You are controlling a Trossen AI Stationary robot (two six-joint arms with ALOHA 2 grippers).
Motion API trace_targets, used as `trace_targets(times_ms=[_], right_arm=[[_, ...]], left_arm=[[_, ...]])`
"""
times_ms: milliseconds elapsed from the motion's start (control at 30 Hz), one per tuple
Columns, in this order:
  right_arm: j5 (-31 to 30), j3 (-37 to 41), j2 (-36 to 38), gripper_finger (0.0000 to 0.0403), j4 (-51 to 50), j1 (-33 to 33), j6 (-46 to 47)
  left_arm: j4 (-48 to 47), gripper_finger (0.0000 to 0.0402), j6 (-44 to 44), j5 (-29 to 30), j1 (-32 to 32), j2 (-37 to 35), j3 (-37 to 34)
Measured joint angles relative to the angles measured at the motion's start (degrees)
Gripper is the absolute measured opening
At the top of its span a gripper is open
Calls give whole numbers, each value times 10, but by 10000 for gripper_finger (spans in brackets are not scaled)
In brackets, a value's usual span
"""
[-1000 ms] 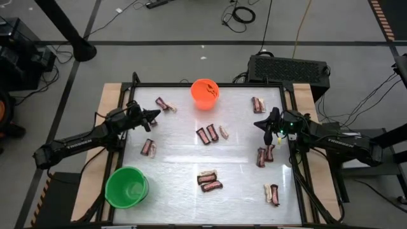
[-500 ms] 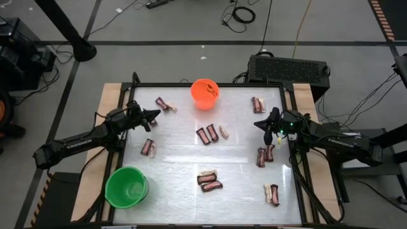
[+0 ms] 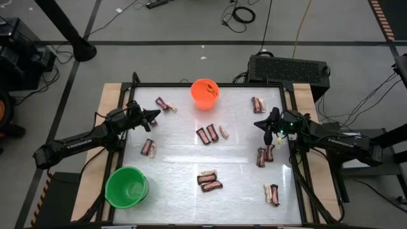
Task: Sort candy by brand, put in halloween buckets
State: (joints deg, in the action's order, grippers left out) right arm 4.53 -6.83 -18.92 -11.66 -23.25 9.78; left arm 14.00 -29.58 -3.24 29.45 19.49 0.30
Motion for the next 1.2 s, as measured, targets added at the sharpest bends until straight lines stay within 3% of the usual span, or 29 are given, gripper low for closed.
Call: trace_targets(times_ms=[367,533,733,833,1000,1200], right_arm=[[0,0,0,0,0,0,-1],[0,0,0,0,1,0,-58],[0,0,0,0,1,0,-64],[-1,0,0,0,4,0,-129],[1,0,0,0,4,0,-134],[-1,0,0,0,29,0,13]], left_arm=[[0,5,0,0,0,0,0],[0,5,0,0,0,0,0],[0,5,0,0,0,0,0],[0,5,1,0,0,0,0],[17,5,33,17,0,0,0],[21,5,28,44,0,0,0]])
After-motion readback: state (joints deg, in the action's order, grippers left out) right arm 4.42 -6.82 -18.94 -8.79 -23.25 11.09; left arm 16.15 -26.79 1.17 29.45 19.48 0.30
